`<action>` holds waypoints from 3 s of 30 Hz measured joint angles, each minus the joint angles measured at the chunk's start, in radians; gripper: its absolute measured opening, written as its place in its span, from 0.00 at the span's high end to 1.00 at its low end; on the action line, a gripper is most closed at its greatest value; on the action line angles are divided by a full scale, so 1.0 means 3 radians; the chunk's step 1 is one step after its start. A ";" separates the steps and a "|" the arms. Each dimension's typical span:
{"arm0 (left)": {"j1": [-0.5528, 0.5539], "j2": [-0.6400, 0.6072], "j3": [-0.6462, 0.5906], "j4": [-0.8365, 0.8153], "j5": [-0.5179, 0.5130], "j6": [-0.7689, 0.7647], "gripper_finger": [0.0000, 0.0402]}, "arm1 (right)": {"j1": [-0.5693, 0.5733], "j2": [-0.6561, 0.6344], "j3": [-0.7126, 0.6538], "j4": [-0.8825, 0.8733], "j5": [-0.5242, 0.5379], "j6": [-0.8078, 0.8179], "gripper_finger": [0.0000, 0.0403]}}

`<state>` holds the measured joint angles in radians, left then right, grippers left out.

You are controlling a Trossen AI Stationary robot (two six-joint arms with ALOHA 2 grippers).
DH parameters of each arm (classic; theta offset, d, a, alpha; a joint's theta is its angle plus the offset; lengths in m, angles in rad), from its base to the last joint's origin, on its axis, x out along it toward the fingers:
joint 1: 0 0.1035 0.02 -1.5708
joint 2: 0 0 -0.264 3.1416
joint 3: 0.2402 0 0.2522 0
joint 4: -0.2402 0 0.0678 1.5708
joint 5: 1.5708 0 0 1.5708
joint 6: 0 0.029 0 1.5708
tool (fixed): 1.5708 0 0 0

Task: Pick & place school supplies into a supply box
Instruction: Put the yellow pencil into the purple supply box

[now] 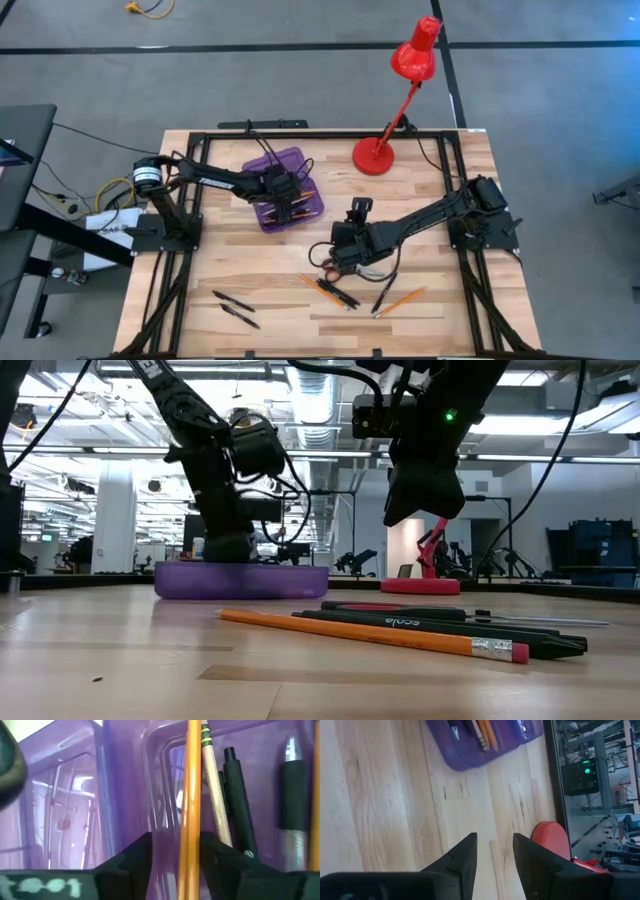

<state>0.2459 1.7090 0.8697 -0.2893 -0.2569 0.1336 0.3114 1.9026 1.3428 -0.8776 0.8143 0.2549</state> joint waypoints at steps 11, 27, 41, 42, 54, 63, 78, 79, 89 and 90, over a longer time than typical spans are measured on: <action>-0.0124 -0.0677 0.0000 -0.0344 0.0240 -0.0125 0.61 | -0.0046 0.0000 -0.0001 -0.0014 0.0000 -0.0003 0.70; -0.2057 -0.1392 0.0000 -0.1086 -0.0445 -0.1198 0.61 | 0.0281 -0.0088 -0.0003 -0.0001 -0.0419 -0.0246 0.70; -0.3483 -0.1384 -0.0189 -0.1071 -0.1946 -0.2295 0.61 | 0.1105 -0.0280 -0.0001 -0.0239 -0.1757 0.0373 0.70; -0.3506 -0.1383 -0.0199 -0.1082 -0.2006 -0.2350 0.61 | 0.1188 -0.0274 -0.0001 -0.0268 -0.1817 0.0377 0.70; -0.3576 -0.1383 -0.0210 -0.0950 -0.2252 -0.2518 0.61 | 0.1811 -0.0121 -0.0207 -0.0024 -0.1854 0.0897 0.70; -0.3572 -0.1383 -0.0210 -0.0809 -0.2320 -0.2393 0.61 | 0.1791 0.0188 -0.0240 0.0149 -0.1891 0.0854 0.70; -0.3569 -0.1383 -0.0210 -0.0810 -0.2338 -0.2393 0.61 | 0.1651 0.0238 -0.0343 0.0419 -0.2433 0.0787 0.70; -0.3569 -0.1383 -0.0210 -0.0809 -0.2336 -0.2393 0.61 | 0.1615 0.0240 -0.0394 0.0466 -0.2573 0.0771 0.70; -0.3569 -0.1383 -0.0210 -0.0809 -0.2323 -0.2399 0.61 | 0.1342 0.0203 -0.0535 0.0586 -0.2854 0.0461 0.83; -0.3569 -0.1383 -0.0210 -0.0810 -0.2323 -0.2399 0.61 | 0.1333 0.0203 -0.0537 0.0585 -0.2850 0.0436 0.86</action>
<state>-0.8249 1.2942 0.8066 -0.5323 -0.9539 -0.5861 0.7113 1.9636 1.1818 -0.7021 -0.0408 0.3856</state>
